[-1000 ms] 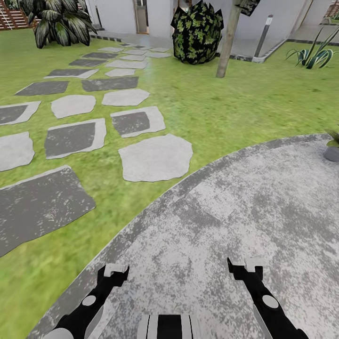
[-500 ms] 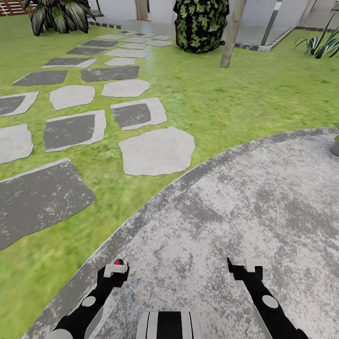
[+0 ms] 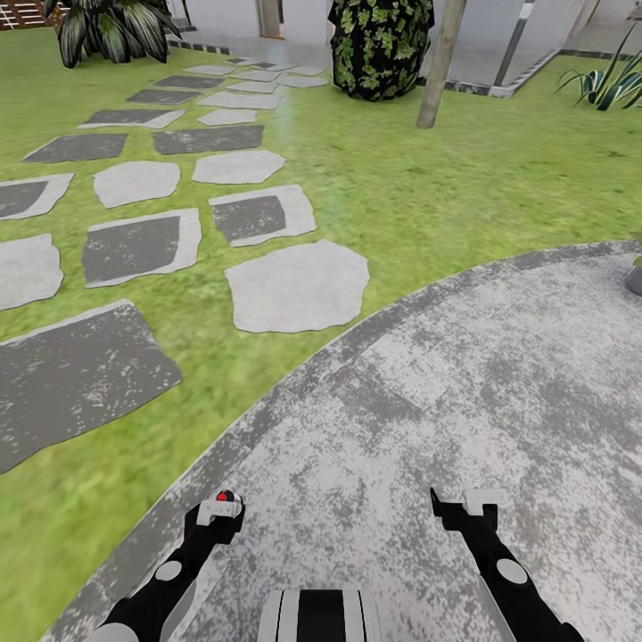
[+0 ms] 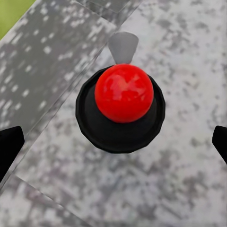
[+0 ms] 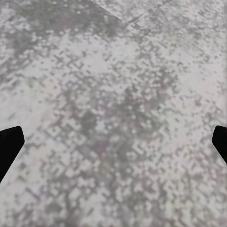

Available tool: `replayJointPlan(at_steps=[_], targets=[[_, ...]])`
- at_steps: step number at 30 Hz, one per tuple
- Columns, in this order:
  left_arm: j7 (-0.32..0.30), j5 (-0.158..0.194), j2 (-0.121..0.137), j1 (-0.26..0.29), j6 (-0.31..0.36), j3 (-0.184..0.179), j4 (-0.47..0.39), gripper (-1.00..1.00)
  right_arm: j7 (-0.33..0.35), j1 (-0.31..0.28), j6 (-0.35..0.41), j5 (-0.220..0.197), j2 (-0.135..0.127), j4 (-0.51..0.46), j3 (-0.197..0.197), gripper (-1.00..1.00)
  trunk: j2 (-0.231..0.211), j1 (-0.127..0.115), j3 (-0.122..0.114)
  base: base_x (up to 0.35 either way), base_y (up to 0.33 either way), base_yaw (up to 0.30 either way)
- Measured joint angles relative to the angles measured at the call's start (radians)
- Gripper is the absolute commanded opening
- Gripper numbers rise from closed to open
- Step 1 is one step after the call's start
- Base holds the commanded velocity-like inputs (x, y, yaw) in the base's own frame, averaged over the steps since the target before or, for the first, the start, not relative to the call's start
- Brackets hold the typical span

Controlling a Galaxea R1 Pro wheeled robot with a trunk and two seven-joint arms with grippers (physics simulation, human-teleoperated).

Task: Pick up the pesticide atomizer in the garden and spray insectifuge to fully cover both potted plants in the garden.

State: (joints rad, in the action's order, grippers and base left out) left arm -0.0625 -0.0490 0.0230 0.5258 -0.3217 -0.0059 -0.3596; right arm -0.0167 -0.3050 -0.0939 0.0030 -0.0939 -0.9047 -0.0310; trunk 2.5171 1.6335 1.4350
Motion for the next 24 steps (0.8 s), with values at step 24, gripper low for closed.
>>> replayJointPlan(at_steps=[24], targets=[[0.0,-0.001,-0.002,0.0,0.0,0.0,-0.004,1.0,0.0,0.0,0.0,0.0,0.0,0.001,0.0,1.0,0.0,0.0,0.0,0.0,0.0,0.0]])
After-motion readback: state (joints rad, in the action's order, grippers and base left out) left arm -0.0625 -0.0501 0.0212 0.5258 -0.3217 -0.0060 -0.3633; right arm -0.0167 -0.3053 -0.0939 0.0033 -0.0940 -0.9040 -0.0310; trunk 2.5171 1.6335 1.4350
